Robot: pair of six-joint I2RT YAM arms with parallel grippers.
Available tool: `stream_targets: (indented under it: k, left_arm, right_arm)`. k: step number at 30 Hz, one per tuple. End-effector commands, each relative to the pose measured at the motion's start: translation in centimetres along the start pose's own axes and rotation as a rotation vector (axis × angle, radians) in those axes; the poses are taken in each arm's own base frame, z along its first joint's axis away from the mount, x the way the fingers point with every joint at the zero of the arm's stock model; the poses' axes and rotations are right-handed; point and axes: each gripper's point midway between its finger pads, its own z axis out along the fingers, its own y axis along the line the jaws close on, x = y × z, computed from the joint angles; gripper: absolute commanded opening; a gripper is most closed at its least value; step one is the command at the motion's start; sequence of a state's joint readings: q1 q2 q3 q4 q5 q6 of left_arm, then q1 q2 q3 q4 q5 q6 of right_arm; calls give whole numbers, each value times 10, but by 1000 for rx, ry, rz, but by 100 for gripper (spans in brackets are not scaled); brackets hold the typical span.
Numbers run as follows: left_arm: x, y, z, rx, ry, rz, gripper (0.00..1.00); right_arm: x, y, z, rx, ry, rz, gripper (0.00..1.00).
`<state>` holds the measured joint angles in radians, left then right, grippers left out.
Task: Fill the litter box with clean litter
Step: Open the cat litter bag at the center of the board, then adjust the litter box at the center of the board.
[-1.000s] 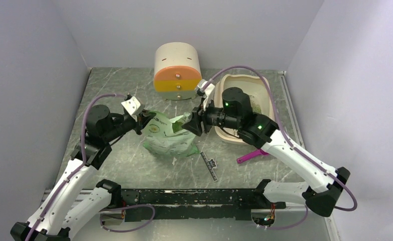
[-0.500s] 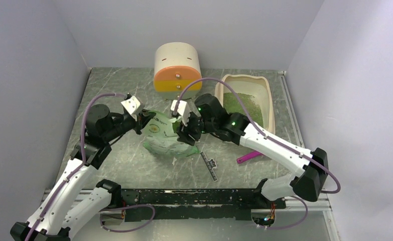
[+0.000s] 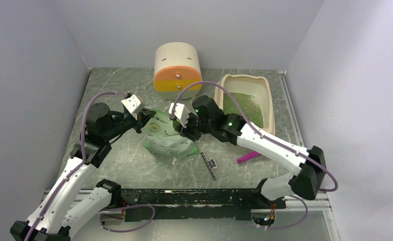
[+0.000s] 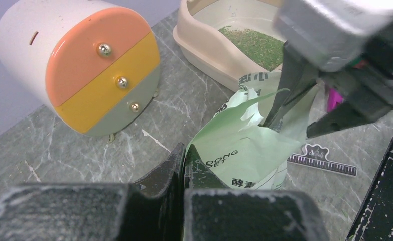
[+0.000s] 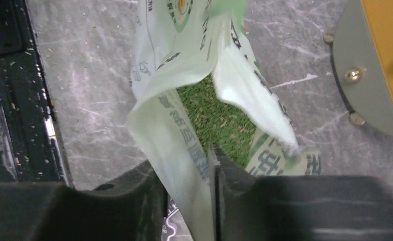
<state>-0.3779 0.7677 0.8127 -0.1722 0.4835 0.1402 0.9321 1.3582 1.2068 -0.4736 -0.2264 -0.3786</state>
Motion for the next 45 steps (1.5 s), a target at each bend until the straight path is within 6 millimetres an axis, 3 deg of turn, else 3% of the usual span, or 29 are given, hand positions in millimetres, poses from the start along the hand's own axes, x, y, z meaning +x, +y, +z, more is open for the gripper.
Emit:
stream_targets:
  k: [1,3,7,12,13,15,17,20,23,25,27,30,33,37,45]
  left_arm:
    - [-41,-1,-6,6,-105,58,5]
    - [-40,1,-6,-9,-104,59,5]
    - [-38,6,-5,-34,-90,62,5]
    - [-33,7,-6,-44,-84,56,5]
    - [-33,6,-6,-39,-84,56,5]
    - [-30,4,-7,-30,-79,56,5]
    - [-27,1,-8,-17,-70,58,5]
    - [-24,-5,-12,6,-70,63,5]
    - [-22,-8,-15,6,-78,66,5]
    - [-22,-9,-16,12,-84,68,5]
    - [-22,-11,-16,20,-83,67,5]
    - [-22,-13,-15,39,-79,68,5]
    - [-26,-18,-16,66,-85,72,5]
    - [-30,-26,-17,113,-85,74,5]
    - [-31,-38,-24,178,-60,82,5]
  right_arm:
    - [-15,-3,2,-17,16,24,19]
    - [-37,6,-9,-76,-40,47,8]
    - [-76,38,-39,-240,-186,81,1]
    - [-73,63,-45,-388,-135,159,0]
    - [-70,63,-43,-386,-111,179,4]
    - [-67,47,-39,-292,-71,209,24]
    - [-74,22,-45,-135,-95,242,36]
    - [-93,-23,-75,136,-220,302,53]
    - [-95,-71,-110,417,-346,395,72]
    - [-73,-106,-129,628,-343,501,77]
    - [-37,-138,-139,784,-274,620,80]
    - [30,-168,-132,830,-127,831,84]
    - [82,-171,-109,761,-21,984,86]
    - [122,-165,-80,686,25,1097,86]
    - [156,-156,-35,565,119,1124,87]
